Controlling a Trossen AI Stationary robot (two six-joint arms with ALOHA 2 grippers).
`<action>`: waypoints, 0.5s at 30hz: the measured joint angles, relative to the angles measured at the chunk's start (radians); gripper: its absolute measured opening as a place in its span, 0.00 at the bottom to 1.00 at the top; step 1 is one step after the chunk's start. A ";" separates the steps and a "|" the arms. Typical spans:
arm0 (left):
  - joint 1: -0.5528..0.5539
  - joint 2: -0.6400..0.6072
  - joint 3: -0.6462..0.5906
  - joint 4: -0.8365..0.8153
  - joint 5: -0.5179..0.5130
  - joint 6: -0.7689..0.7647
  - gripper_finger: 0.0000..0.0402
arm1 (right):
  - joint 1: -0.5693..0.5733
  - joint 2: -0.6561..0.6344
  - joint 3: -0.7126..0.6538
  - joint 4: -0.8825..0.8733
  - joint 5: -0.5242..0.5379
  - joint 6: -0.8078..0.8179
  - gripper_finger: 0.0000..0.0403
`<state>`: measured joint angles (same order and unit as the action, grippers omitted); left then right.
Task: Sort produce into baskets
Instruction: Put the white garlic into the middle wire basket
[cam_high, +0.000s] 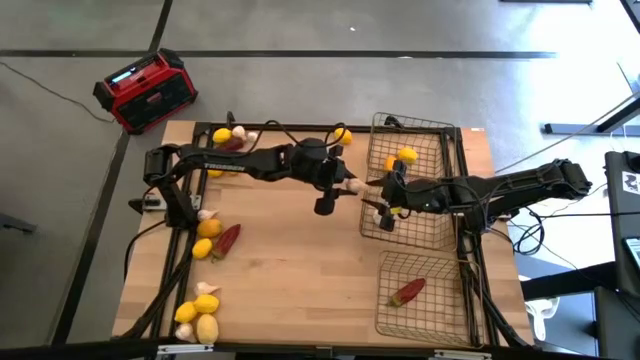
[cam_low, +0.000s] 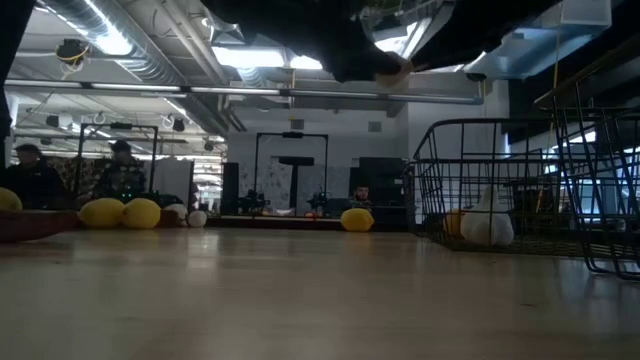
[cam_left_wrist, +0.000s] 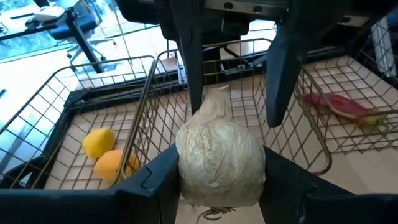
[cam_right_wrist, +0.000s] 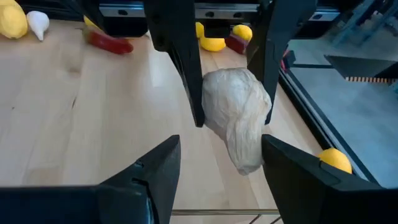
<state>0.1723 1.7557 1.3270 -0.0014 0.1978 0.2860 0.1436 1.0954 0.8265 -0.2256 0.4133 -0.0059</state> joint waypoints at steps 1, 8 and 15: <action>-0.002 0.000 0.000 0.006 0.000 -0.004 0.40 | 0.000 0.001 0.000 0.000 0.002 0.000 0.54; -0.004 0.000 0.000 0.013 0.000 -0.006 0.41 | 0.000 0.022 0.000 0.038 0.013 -0.030 0.49; -0.004 0.000 0.000 0.006 0.001 0.001 0.41 | 0.000 0.031 0.000 0.043 0.022 -0.055 0.28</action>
<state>0.1684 1.7557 1.3270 0.0045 0.1986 0.2865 0.1432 1.1263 0.8261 -0.1822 0.4358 -0.0612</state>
